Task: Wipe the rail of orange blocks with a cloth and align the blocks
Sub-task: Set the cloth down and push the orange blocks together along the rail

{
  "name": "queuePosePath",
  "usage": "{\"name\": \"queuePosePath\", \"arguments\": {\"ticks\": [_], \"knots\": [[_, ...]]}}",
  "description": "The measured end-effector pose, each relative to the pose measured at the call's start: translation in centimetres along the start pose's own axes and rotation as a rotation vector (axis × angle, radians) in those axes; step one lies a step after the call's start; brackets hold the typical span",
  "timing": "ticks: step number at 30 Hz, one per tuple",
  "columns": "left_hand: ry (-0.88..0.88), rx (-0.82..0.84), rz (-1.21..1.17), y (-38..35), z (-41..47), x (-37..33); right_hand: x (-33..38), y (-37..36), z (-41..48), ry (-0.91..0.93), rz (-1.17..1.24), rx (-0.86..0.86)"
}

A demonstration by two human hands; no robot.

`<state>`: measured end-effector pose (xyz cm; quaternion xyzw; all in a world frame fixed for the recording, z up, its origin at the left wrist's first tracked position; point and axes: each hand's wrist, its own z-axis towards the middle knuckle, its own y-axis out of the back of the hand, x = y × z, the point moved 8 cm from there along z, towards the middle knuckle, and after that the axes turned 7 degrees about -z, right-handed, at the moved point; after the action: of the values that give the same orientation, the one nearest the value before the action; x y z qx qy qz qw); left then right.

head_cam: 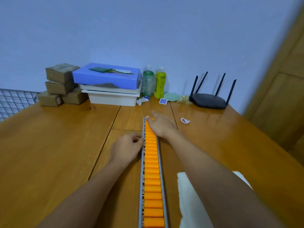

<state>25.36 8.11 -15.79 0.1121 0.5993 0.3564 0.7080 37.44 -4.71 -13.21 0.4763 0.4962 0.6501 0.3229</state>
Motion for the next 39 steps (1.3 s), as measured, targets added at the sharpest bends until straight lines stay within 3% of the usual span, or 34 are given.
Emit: {"name": "queuePosePath", "arguments": {"ticks": [11,39], "knots": [[0.013,-0.016,-0.008,-0.5,0.7,1.4,0.8,-2.3,0.5,0.030,-0.191,-0.024],[-0.001,0.025,0.034,-0.2,-1.1,0.0,2.9,-0.7,-9.9,0.028,-0.277,-0.010]]}}
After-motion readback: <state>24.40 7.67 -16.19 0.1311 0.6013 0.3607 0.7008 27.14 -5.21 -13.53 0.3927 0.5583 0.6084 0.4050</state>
